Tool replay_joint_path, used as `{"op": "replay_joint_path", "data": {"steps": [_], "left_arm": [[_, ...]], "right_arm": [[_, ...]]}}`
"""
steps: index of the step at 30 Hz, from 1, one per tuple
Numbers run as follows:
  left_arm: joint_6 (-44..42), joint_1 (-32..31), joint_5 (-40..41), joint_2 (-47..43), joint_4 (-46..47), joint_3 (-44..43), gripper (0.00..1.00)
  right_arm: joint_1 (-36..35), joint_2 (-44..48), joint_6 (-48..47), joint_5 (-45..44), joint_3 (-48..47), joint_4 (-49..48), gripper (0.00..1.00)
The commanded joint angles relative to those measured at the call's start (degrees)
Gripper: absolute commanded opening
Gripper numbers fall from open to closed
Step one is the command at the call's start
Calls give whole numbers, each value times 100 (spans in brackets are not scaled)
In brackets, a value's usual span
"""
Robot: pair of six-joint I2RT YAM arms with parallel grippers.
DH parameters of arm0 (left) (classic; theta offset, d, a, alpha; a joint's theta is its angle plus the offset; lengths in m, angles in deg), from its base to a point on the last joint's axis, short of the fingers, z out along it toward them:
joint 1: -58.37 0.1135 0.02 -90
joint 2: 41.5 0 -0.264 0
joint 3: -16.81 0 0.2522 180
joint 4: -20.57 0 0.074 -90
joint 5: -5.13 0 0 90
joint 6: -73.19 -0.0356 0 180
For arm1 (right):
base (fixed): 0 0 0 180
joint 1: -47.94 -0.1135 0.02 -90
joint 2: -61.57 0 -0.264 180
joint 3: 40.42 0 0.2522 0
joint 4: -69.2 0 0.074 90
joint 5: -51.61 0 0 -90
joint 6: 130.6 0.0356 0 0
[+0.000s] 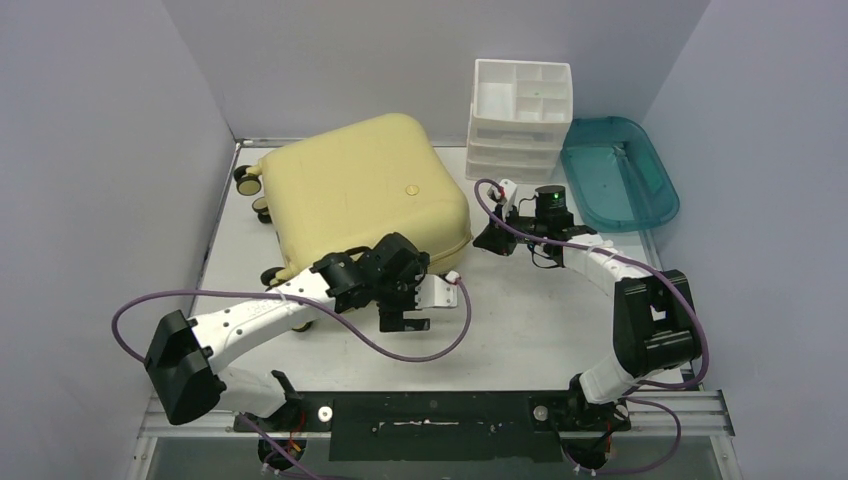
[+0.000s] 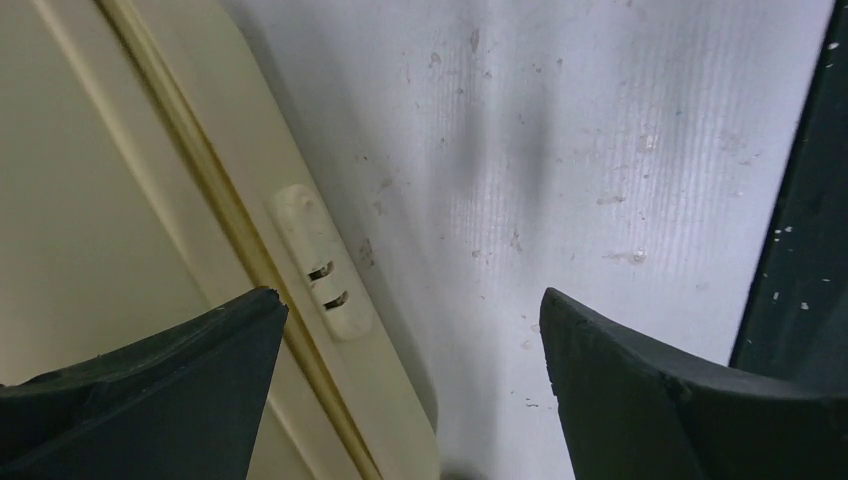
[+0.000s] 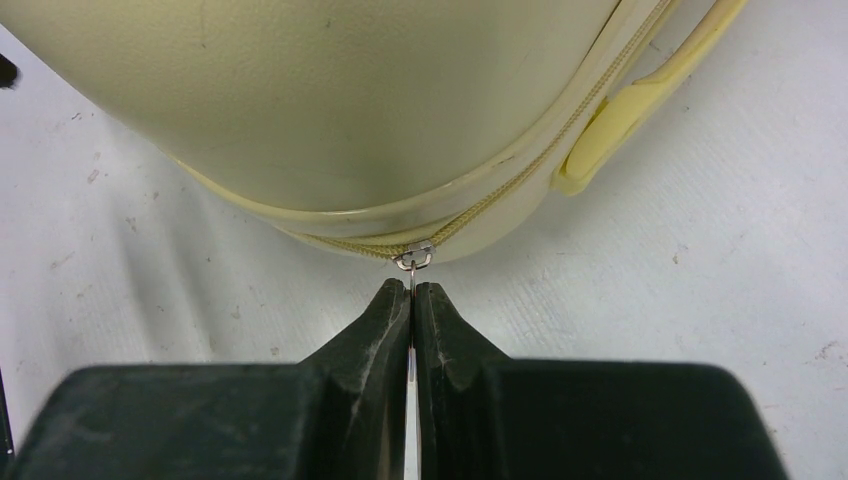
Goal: Open, take out, and arrange the luggage
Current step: Unzip the luggage at the center of the board.
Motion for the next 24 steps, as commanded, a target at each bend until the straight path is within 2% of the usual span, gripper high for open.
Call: {"op": "replay_joint_path", "data": {"steps": [1, 6, 16, 24], "left_arm": [[-11, -207, 678, 118, 1187, 387, 97], [-7, -214, 1079, 233, 1863, 652, 97], [39, -214, 1543, 763, 2293, 781, 97], [277, -216, 2145, 1069, 2802, 802, 91]], "right_arm": [[229, -67, -139, 12, -62, 50, 0], [237, -85, -122, 62, -5, 19, 0], [243, 32, -60, 196, 68, -47, 0], [247, -4, -42, 275, 103, -73, 0]]}}
